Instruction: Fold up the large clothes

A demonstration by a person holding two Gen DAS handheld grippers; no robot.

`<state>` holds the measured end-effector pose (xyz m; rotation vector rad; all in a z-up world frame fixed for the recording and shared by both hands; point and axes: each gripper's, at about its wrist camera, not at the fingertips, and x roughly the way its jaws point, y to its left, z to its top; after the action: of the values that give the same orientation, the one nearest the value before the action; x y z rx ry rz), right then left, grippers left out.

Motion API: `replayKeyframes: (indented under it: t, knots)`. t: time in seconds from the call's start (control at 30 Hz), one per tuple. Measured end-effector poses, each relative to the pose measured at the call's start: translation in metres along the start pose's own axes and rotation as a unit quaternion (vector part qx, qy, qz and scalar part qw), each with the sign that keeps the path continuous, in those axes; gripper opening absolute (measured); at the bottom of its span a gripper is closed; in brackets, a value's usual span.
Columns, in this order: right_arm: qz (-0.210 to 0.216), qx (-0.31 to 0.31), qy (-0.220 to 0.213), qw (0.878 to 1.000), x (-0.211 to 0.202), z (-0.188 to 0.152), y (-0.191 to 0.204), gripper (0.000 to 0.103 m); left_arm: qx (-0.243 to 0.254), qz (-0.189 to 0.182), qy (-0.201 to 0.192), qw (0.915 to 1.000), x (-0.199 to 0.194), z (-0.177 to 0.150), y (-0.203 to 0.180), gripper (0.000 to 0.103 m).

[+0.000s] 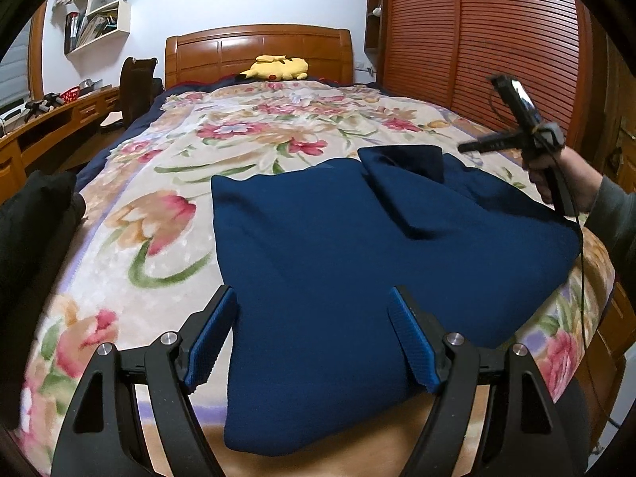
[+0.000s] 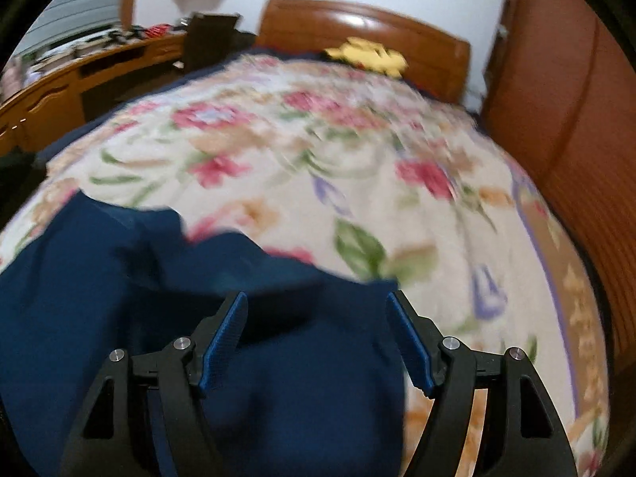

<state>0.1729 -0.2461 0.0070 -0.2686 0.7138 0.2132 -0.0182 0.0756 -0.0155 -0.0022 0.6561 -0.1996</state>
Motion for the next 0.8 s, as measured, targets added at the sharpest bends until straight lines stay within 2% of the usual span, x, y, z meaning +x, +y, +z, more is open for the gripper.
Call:
replayKeyframes:
  t: [0.17,0.27,0.37,0.4,0.43,0.5,0.6,0.67,0.73,0.8]
  knots:
    - [-0.007,0.034,0.051,0.998,0.038,-0.014,-0.035,0.074,-0.002,0.004,0.005,1.0,0.003,-0.003,-0.001,0.079]
    - [-0.002,0.053,0.07,0.996,0.052,-0.019,-0.048,0.068,0.0,0.009,0.01,0.9999,0.007,-0.005,-0.002,0.079]
    - [0.014,0.067,0.076,0.995,0.06,-0.023,-0.056,0.058,-0.005,0.01,0.018,0.9998,0.012,-0.008,-0.002,0.079]
    - [0.02,0.072,0.075,0.994,0.058,-0.024,-0.058,0.048,-0.007,0.01,0.02,0.9997,0.013,-0.01,-0.002,0.079]
    - [0.025,0.074,0.073,0.994,0.058,-0.025,-0.06,0.027,-0.007,0.01,0.021,0.9997,0.014,-0.01,-0.001,0.079]
    - [0.041,0.064,0.072,0.995,0.054,-0.027,-0.059,0.005,-0.008,0.011,0.022,0.9997,0.015,-0.011,-0.002,0.079]
    - [0.039,0.046,0.038,0.997,0.035,-0.029,-0.06,0.004,-0.005,0.015,0.023,0.9996,0.017,-0.013,-0.003,0.079]
    - [0.018,0.053,0.007,0.998,0.017,-0.03,-0.069,0.003,-0.007,0.02,0.022,0.9995,0.017,-0.015,-0.003,0.079]
    - [-0.043,0.075,0.026,0.996,0.018,-0.033,-0.088,0.003,-0.014,0.02,0.021,0.9995,0.016,-0.015,-0.003,0.079]
    - [-0.046,0.114,0.044,0.991,0.024,-0.043,-0.11,0.002,-0.013,0.023,0.017,0.9995,0.013,-0.015,-0.005,0.079]
